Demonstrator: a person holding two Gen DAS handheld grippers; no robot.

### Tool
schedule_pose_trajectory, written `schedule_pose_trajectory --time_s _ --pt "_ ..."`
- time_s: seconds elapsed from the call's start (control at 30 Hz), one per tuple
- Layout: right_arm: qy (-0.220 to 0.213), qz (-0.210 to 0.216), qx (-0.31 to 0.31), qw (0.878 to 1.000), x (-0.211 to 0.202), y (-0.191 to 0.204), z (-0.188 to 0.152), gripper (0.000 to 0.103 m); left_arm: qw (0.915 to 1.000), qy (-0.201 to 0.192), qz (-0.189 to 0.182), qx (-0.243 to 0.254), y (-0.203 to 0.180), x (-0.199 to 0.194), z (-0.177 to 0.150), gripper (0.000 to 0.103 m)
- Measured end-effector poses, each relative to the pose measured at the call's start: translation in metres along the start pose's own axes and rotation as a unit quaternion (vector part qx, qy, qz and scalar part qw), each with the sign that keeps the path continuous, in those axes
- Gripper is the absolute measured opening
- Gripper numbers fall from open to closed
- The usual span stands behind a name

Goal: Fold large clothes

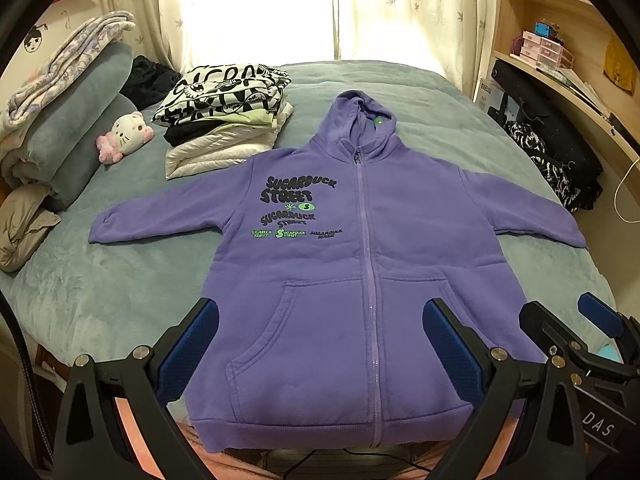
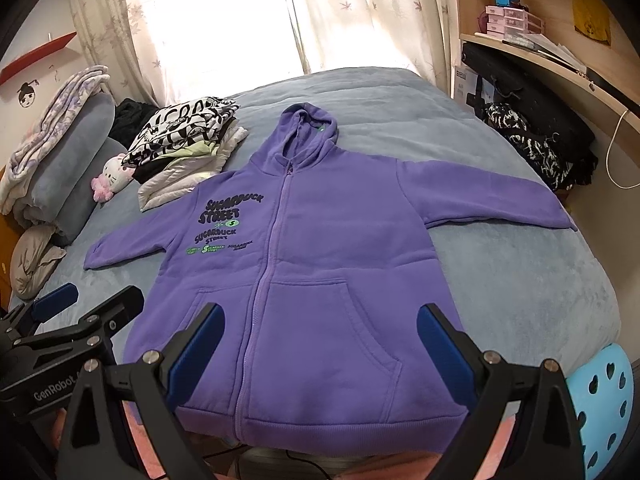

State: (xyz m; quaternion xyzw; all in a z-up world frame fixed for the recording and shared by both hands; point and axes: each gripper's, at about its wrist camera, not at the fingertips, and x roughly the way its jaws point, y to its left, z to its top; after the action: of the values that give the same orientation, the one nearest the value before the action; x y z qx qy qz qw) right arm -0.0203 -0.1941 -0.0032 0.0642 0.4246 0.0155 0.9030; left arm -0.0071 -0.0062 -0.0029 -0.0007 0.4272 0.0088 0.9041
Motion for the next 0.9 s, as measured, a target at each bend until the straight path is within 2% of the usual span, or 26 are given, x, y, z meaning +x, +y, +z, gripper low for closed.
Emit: schedule_pose_trajectory --time_s 0.57,0.9 --pt "-0.004 -0.003 0.002 1.000 0.011 -0.004 0.006 0.098 1.0000 0.004 0.000 -0.003 -0.008 0.011 0.008 0.100" --pt "-0.007 -0.008 0.008 1.000 0.021 -0.010 0.011 0.098 0.9999 0.012 -0.001 -0.003 -0.015 0.028 0.023 0.100"
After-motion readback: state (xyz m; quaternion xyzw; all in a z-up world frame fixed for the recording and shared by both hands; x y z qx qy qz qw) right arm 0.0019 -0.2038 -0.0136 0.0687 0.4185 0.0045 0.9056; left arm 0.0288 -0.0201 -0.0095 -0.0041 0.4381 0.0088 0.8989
